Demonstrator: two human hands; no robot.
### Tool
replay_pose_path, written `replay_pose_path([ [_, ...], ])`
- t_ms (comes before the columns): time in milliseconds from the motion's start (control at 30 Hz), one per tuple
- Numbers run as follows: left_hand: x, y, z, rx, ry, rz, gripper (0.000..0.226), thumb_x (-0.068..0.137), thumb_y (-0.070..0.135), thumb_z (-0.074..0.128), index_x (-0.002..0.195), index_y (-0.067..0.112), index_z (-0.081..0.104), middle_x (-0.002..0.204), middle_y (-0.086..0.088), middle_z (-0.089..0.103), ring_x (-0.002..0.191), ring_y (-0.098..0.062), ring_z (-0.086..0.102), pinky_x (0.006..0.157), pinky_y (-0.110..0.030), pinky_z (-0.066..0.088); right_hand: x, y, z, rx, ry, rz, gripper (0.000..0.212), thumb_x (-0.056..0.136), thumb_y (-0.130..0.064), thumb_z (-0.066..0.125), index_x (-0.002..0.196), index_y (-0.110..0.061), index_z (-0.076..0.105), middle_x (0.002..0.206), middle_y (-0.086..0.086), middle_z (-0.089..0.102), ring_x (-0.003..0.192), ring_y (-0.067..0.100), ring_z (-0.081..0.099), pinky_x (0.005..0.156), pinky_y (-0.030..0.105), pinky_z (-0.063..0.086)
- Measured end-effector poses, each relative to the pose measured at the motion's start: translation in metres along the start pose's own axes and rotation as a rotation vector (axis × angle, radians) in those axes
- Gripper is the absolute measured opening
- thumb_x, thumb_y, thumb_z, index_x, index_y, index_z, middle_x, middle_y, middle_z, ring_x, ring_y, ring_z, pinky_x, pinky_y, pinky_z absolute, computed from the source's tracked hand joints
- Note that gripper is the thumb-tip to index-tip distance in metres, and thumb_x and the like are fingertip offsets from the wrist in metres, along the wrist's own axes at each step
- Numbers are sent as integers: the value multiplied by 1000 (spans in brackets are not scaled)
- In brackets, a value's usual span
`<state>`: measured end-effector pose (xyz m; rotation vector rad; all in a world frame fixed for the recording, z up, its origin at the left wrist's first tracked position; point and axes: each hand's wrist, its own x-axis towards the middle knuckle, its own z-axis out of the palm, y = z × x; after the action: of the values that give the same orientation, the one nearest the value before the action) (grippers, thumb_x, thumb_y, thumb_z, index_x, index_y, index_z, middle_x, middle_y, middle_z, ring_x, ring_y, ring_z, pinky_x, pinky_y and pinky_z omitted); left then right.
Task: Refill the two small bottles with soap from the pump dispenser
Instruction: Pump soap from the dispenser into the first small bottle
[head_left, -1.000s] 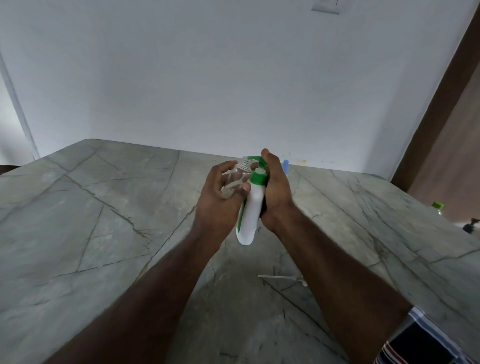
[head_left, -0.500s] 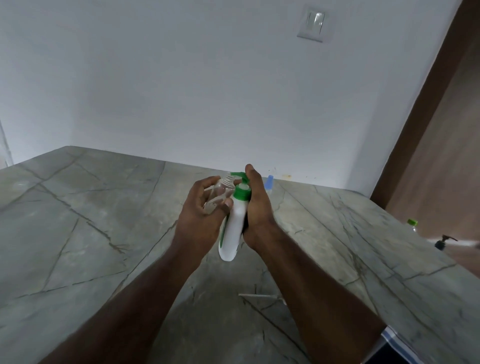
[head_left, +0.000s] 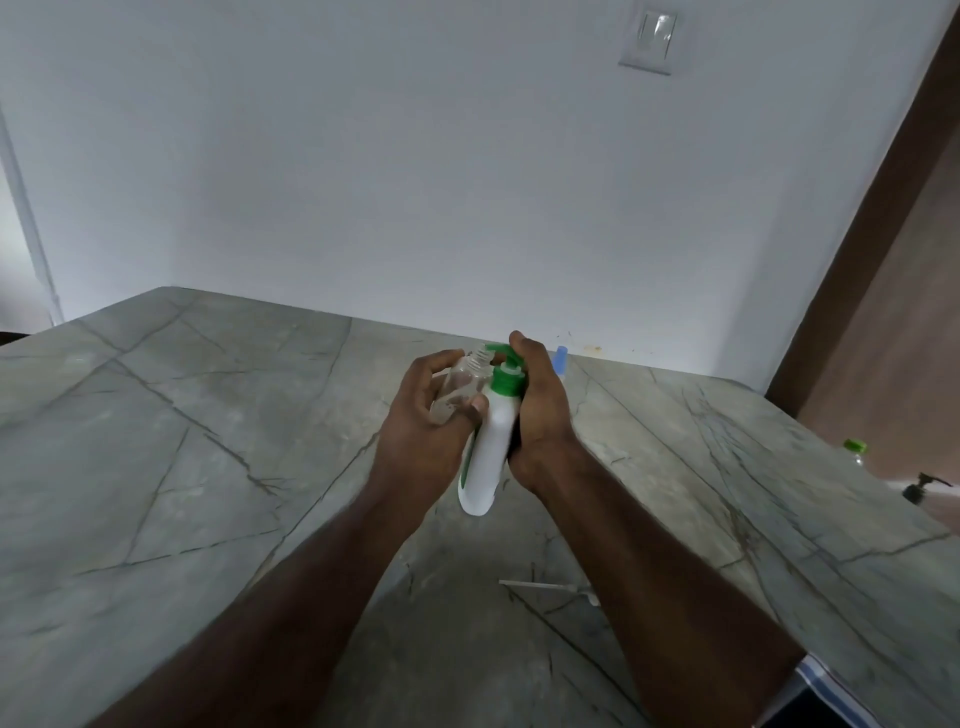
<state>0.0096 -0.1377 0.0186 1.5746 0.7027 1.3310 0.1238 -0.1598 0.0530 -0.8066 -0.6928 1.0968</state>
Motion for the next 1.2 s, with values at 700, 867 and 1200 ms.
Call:
replay_pose_path([
  [700, 0, 2, 0, 2, 11, -35, 43, 92, 17, 69, 128, 33, 53, 122, 11, 64, 111, -8, 62, 91, -33, 57, 4, 2, -1, -34, 53, -30, 35, 95, -37, 53, 78, -13, 70, 79, 7, 71, 76, 24, 66, 80, 35, 51],
  [867, 0, 3, 1, -17, 4, -26, 44, 93, 18, 69, 132, 31, 52, 125, 11, 63, 112, -6, 62, 89, -27, 57, 3, 2, -4, -81, 7, -39, 48, 94, -51, 49, 75, -16, 76, 83, 8, 73, 77, 23, 68, 84, 36, 51],
  [1200, 0, 3, 1, -44, 16, -22, 44, 91, 18, 70, 130, 31, 54, 124, 11, 63, 114, -2, 60, 90, -27, 57, 8, 4, -4, -81, 67, -35, 41, 93, -47, 53, 72, -18, 74, 78, 5, 71, 74, 22, 66, 83, 36, 49],
])
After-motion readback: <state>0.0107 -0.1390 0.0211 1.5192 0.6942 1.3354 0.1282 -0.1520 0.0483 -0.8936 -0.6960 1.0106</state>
